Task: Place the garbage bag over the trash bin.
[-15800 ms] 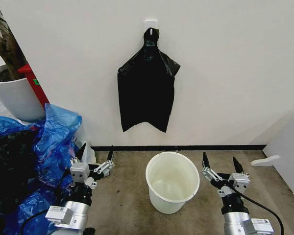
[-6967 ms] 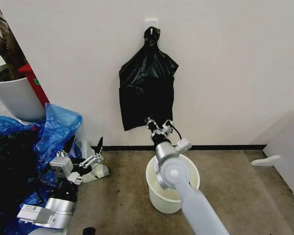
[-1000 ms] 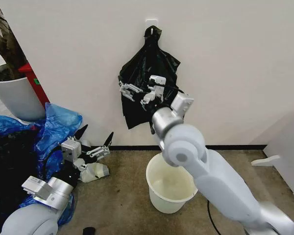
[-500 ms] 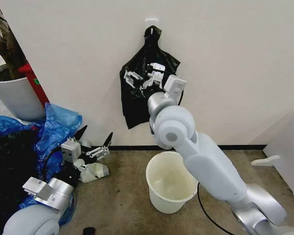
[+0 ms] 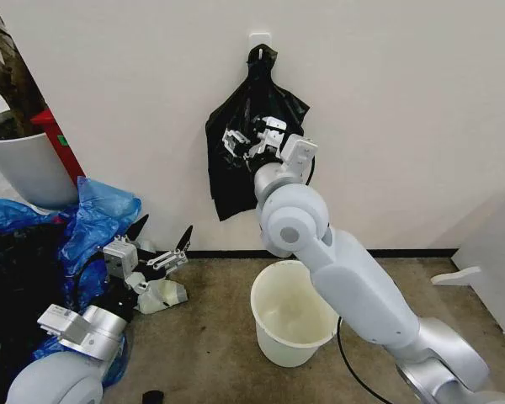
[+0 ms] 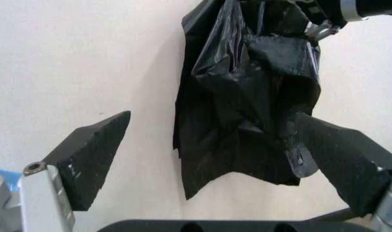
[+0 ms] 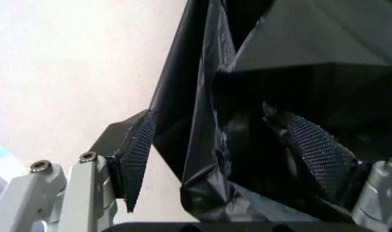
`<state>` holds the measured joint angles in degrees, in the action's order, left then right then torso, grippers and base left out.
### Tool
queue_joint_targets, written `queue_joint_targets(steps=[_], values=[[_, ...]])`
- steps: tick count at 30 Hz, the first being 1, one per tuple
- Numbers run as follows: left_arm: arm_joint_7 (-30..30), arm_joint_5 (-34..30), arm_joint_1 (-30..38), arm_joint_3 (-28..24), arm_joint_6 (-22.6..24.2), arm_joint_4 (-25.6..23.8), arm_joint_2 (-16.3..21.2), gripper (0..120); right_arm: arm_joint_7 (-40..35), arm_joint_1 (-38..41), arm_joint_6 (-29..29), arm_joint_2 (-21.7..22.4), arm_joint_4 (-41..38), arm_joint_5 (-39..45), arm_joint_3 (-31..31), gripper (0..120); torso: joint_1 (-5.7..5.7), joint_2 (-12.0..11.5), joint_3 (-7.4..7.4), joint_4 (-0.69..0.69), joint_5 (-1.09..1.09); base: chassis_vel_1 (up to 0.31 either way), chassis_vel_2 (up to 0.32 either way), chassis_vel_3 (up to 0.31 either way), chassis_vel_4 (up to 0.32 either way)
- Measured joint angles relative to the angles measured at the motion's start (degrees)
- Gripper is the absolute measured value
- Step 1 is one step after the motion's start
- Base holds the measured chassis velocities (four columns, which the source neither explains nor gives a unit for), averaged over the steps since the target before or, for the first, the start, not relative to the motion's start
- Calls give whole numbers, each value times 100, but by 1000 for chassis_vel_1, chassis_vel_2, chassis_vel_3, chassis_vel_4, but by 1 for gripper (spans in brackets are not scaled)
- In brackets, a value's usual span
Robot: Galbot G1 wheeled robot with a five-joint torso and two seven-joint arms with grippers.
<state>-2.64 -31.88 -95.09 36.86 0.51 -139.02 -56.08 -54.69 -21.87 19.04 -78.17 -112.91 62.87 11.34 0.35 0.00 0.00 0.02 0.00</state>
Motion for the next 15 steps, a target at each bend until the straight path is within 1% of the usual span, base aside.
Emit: queue_joint_targets(steps=[5,8,9,10,12,13,14,15], values=[[1,5,-16,-1,-22,-28,-28,100,-23,98,-29,-20,114,38,-47,72,0,1,0,0,0,0,0,0,0],[6,17,-34,-1,-31,-41,-69,100,-28,118,-56,-23,158,35,-63,64,0,1,0,0,0,0,0,0,0],[9,24,-39,-1,-35,-45,-85,100,-29,118,-64,-14,159,36,-63,60,0,1,0,0,0,0,0,0,0],[9,24,-39,-1,-35,-45,-85,100,-29,118,-64,-14,159,36,-63,60,0,1,0,0,0,0,0,0,0],[12,36,-49,-1,-39,-53,-113,100,-28,106,-82,6,154,42,-67,52,0,1,0,0,0,0,0,0,0],[14,45,-55,-1,-44,-56,-129,100,-24,96,-101,26,145,70,-79,45,0,1,0,0,0,0,0,0,0],[14,51,-60,-1,-47,-59,-138,100,-20,92,-111,37,138,91,-94,43,0,1,0,0,0,0,0,0,0],[17,61,-70,-1,-51,-65,-151,100,-7,87,-124,62,121,117,-117,36,0,1,0,0,0,0,0,0,0]])
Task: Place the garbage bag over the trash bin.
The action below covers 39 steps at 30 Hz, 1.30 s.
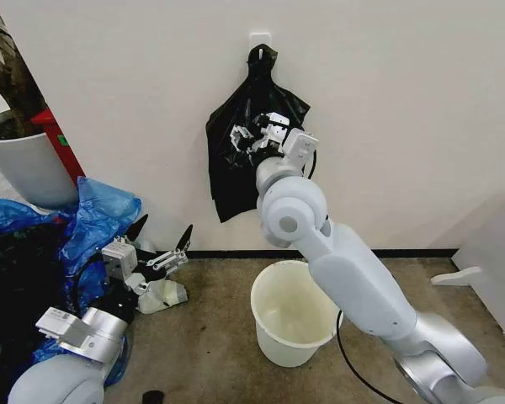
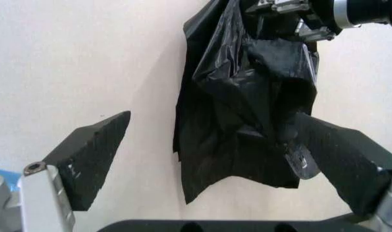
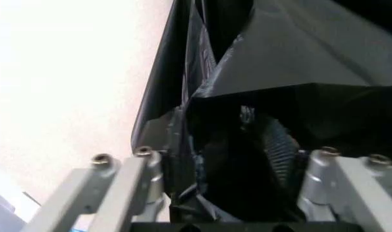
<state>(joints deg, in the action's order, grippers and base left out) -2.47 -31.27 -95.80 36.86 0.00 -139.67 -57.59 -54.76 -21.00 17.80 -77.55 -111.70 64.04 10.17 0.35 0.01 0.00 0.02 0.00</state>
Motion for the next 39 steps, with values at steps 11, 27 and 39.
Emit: queue_joint_targets(steps=[11,27,39], values=[[13,44,-39,-4,-3,-51,-76,100,230,-172,-160,385,-244,231,-189,1,0,0,0,0,0,0,0,0,0],[18,-70,124,-3,35,-36,272,100,2463,-1056,-487,1440,-1132,1346,-1254,0,0,0,0,-1,0,0,0,0,0],[-241,-1134,1149,-81,486,153,1293,100,5309,-1673,-266,2235,-941,2146,-2275,0,0,0,0,2,0,0,0,0,0]])
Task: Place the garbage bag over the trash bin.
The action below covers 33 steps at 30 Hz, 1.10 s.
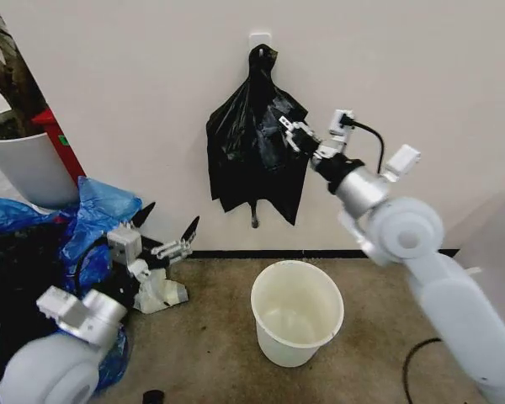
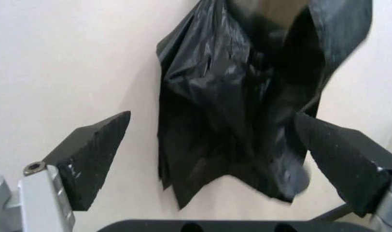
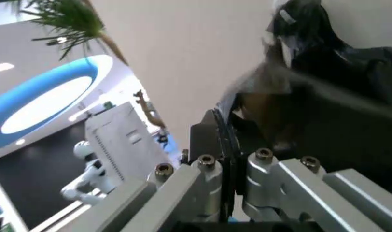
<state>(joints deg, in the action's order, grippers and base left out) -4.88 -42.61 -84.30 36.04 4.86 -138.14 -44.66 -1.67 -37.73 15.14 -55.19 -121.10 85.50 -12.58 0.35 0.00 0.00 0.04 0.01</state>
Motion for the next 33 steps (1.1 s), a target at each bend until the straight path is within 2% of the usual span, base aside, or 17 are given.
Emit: queue_joint_targets(steps=[4,5,11,19,23,25,27,33], values=[[-99,-590,818,-237,255,218,527,100,322,-86,69,140,61,7,-74,0,0,-1,0,-2,-1,0,0,0,0],[-99,-590,818,-237,255,218,527,100,322,-86,69,140,61,7,-74,0,0,-1,0,-2,-1,0,0,0,0],[-81,-962,1829,-520,574,510,1065,100,367,-8,67,136,119,-2,-14,0,0,-1,0,-3,-1,0,0,0,0],[-20,-974,2648,-1129,724,755,1205,100,424,-11,64,234,10,12,-30,0,0,-1,0,-2,-1,0,0,0,0],[-42,-921,3295,-1740,890,977,1227,100,452,-5,64,306,-22,23,-15,0,0,-1,0,-3,-2,0,0,0,0],[-64,-806,3631,-2064,996,1127,1193,100,462,-11,64,330,-27,31,-9,0,0,-1,0,-2,-1,0,0,0,0],[-26,-744,3745,-2177,1018,1181,1185,100,462,-15,64,336,-26,32,-8,0,0,-1,1,-1,-1,0,0,0,0],[396,-150,4263,-2808,1039,1393,1240,100,462,21,59,339,29,32,11,0,0,-1,0,-4,-1,0,0,0,0]])
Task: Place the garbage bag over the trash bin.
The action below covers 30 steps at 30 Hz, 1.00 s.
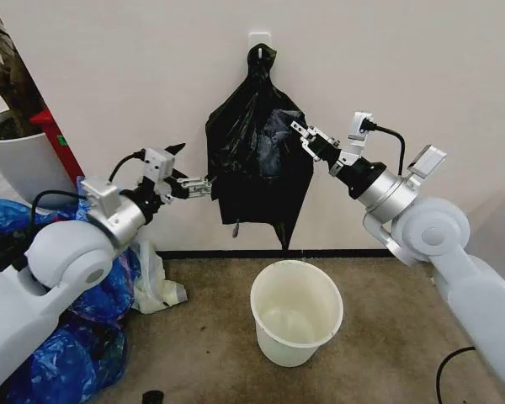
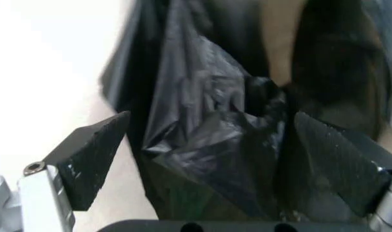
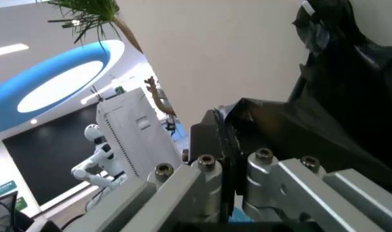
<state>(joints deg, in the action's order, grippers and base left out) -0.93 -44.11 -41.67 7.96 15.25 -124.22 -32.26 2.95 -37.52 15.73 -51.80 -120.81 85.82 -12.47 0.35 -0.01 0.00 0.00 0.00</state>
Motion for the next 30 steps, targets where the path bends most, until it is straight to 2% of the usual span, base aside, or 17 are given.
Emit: queue_joint_targets(steps=[1,4,9,15,17,22,30], values=[[27,39,26,-32,-2,9,2,100,0,1,0,0,1,0,0,0,0,0,0,0,0,0,0,0,0],[213,600,634,-743,-11,183,-29,100,0,4,-5,14,39,0,-27,0,0,0,-1,1,1,0,0,0,0],[154,934,1149,-1203,120,391,-239,100,3,-76,-9,41,39,0,-110,0,0,0,0,2,0,0,0,0,0],[62,1033,1388,-1396,267,474,-362,100,7,-183,-9,81,23,0,-201,0,0,0,0,0,0,0,0,0,0],[60,1105,1702,-1535,322,642,-491,100,7,-310,-15,134,-34,-1,-322,0,0,0,0,4,0,0,0,0,0],[120,1207,2179,-1623,321,913,-683,100,-9,-318,-23,165,-63,30,-356,0,0,0,0,1,0,0,0,0,0],[297,1238,2329,-1850,408,849,-701,100,-21,-343,-25,172,-75,30,-371,0,0,0,0,0,0,0,0,0,0]])
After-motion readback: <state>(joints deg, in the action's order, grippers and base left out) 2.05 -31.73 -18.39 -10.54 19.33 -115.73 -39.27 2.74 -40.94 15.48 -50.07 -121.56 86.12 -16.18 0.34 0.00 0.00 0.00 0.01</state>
